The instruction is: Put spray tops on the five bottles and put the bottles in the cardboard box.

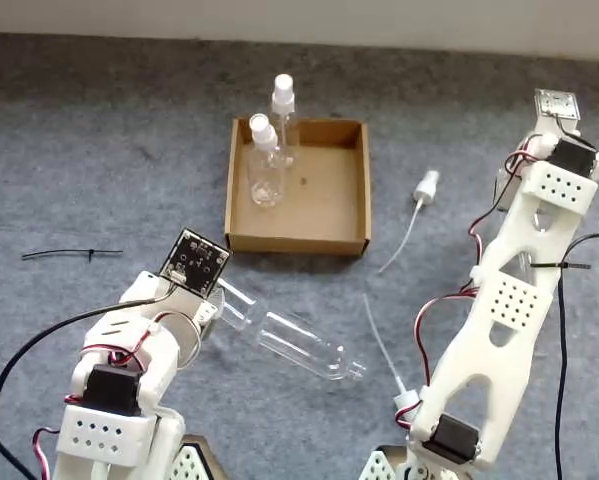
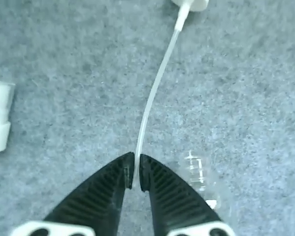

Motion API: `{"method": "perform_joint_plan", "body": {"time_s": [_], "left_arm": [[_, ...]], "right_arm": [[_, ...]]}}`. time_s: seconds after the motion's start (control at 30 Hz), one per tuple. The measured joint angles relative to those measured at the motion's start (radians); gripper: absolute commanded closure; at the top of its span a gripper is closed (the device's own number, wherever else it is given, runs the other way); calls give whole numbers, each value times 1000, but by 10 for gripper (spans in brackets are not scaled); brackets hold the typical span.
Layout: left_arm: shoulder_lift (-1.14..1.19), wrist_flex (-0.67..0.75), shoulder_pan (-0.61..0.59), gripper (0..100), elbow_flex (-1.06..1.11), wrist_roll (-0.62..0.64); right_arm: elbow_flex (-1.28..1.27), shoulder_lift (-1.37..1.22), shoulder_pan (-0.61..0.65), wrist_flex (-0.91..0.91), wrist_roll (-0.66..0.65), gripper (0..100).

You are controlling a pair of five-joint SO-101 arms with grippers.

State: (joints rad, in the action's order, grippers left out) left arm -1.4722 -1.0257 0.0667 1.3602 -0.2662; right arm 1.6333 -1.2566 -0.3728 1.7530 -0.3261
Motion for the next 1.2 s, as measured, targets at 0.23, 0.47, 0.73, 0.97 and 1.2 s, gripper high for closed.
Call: {"method": "perform_joint_plan", "body": {"time_s": [0.23,0.47,0.73,0.97,1.2], "left_arm": [[0,0,0,818,0,0],[0,0,0,818,0,0],[0,0,0,818,0,0],[0,0,0,818,0,0],[0,0,0,818,0,0]], "right_arm": [[0,0,-29,0,-6,995],[0,0,-31,3,-6,995],[-273,222,-26,3,-3,995],[-807,560,25,3,-11,995],[-1203,908,61,3,-20,995]]}}
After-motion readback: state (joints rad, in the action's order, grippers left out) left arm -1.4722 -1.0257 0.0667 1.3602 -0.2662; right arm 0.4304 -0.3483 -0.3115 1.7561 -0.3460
